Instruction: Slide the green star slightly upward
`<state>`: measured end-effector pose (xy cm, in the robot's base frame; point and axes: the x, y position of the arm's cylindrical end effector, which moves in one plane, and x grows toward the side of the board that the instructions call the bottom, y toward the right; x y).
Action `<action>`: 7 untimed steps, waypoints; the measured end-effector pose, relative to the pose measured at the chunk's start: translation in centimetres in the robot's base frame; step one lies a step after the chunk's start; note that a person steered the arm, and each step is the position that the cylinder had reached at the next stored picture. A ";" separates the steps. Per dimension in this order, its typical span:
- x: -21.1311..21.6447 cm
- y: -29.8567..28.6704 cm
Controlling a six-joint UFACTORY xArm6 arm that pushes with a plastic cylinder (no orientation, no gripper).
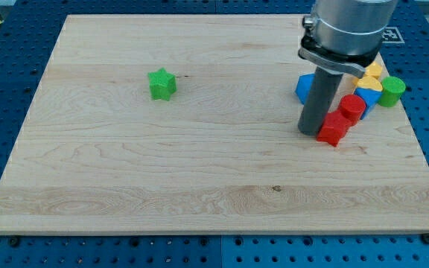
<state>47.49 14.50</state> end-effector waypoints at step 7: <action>-5.9 -28.5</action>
<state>41.59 -14.01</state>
